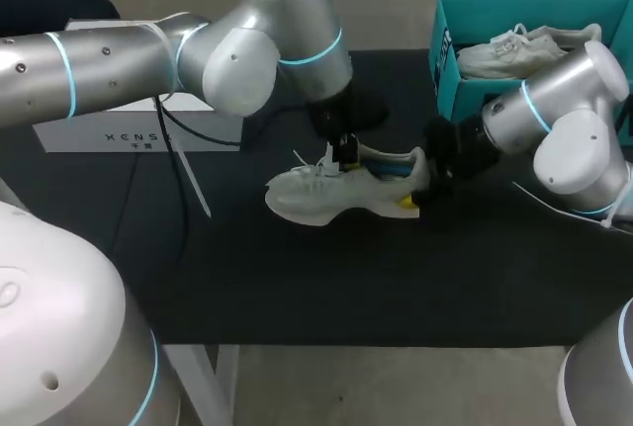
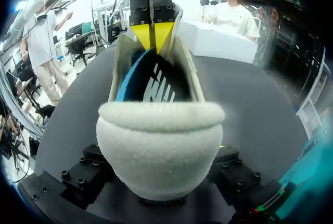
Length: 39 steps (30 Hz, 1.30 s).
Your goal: Take the shoe out of the shoebox, open the shoe tongue, remove and reinsert the insole, then place the shoe into the shoebox
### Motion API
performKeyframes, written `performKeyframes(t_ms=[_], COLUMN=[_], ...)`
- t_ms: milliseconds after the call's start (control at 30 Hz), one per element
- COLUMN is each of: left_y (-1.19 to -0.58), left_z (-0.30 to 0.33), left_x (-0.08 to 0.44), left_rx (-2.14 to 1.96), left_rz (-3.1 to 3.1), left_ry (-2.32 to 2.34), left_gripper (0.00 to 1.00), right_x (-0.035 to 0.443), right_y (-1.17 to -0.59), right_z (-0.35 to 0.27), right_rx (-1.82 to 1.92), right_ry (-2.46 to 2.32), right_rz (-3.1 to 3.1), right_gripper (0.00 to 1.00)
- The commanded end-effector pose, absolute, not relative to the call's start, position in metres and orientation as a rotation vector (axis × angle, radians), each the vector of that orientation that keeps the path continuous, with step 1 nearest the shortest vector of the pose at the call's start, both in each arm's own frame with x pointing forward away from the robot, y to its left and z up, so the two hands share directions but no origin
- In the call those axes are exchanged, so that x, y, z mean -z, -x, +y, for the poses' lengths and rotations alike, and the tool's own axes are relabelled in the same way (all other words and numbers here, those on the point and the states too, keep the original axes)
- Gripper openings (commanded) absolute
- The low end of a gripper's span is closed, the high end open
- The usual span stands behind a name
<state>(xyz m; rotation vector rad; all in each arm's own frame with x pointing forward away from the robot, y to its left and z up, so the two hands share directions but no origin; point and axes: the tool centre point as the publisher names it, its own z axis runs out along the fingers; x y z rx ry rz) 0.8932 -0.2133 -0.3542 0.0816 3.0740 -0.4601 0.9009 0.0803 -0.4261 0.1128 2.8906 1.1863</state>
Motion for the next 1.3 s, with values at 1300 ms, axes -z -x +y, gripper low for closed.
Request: performKeyframes(t_ms=[1300], left_y=[-0.898], left_z=[-0.251], left_x=[0.288], left_rx=[1.078], left_rz=[2.898], left_ry=[-0.276], left_gripper=[0.0], right_x=[0.431], right_y=[-0.902], right_z=[0.081], right_rx=[-1.183], right_ry=[-0.112], right_rz=[2.891], right_gripper=[0.0])
